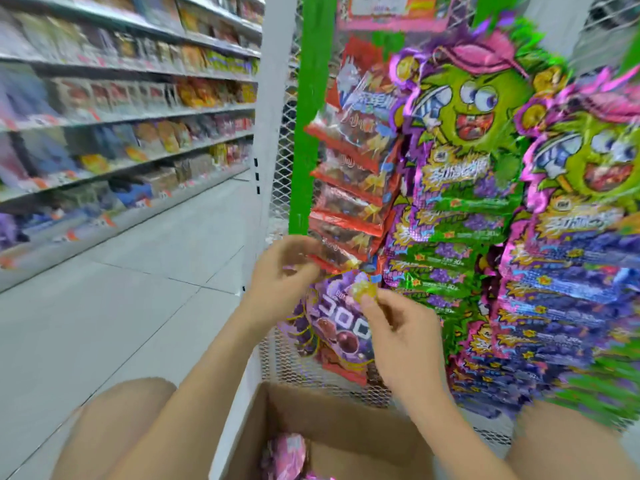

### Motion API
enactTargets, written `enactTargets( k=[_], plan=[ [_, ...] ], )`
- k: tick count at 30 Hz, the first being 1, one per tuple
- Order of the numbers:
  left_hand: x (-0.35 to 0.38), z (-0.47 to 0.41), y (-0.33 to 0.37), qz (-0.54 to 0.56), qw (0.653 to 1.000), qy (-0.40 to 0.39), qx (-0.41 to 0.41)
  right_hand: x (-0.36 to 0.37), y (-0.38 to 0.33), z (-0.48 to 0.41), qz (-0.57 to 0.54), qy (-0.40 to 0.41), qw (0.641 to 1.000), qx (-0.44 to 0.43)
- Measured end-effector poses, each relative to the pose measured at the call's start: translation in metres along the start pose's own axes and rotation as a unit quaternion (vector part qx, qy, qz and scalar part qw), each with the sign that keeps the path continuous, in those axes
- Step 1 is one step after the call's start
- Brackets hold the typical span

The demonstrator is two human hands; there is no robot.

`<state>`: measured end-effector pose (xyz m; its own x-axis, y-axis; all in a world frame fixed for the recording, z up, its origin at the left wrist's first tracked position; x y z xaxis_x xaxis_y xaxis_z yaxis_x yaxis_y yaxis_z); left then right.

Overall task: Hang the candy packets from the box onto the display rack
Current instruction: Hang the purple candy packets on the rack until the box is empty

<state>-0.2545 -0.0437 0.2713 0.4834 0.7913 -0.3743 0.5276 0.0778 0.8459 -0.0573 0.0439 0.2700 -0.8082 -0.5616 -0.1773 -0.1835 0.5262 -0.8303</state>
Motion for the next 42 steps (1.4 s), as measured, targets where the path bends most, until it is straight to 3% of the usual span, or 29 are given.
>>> enactTargets(
  k=[3, 9, 11, 14, 19, 24, 29, 34, 38, 42],
  plan=[
    [-0.010, -0.034, 0.000, -0.073, 0.989, 0.125, 0.016, 0.009, -0.005, -0.027, 0.048, 0.022, 0.998, -0.026],
    [-0.004, -0.063, -0.012, -0.116, 0.978, 0.171, 0.018, 0.031, -0.003, -0.057, 0.148, -0.009, 0.986, -0.071],
    [-0.010, -0.068, -0.016, -0.088, 0.984, 0.155, 0.008, 0.038, 0.000, -0.062, 0.153, -0.007, 0.985, -0.077],
    [-0.020, -0.070, -0.021, 0.001, 0.998, 0.056, -0.023, 0.051, 0.004, -0.072, 0.139, -0.002, 0.988, -0.073],
    [-0.035, -0.060, -0.012, 0.119, 0.984, -0.038, -0.123, 0.077, -0.008, -0.084, 0.105, 0.005, 0.992, -0.071],
    [-0.048, -0.049, 0.005, 0.115, 0.986, -0.047, -0.114, 0.096, -0.015, -0.093, 0.019, 0.025, 0.999, -0.023],
    [-0.060, -0.047, 0.001, 0.032, 0.997, -0.020, -0.061, 0.101, -0.010, -0.095, -0.001, 0.034, 0.999, 0.013],
    [-0.058, -0.042, -0.001, 0.041, 0.997, -0.024, -0.060, 0.102, -0.006, -0.090, -0.006, 0.035, 0.999, 0.031],
    [-0.057, -0.043, -0.004, 0.042, 0.997, -0.017, -0.067, 0.100, -0.001, -0.084, 0.024, 0.044, 0.998, 0.030],
    [-0.052, -0.043, -0.005, -0.005, 1.000, 0.001, -0.006, 0.101, 0.011, -0.071, 0.104, 0.034, 0.994, 0.000]
  ],
)
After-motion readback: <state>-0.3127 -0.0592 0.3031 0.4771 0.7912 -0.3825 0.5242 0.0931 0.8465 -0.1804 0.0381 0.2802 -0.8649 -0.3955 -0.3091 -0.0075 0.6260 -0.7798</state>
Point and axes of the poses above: each hand's wrist, its own z-axis away from the middle knuckle, its own x-axis out of the palm, y = z × x, the point moved 5 cm from there along -z, towards the middle knuckle, and after that the axes turned 14 degrees about -z, right-handed, at the moved point
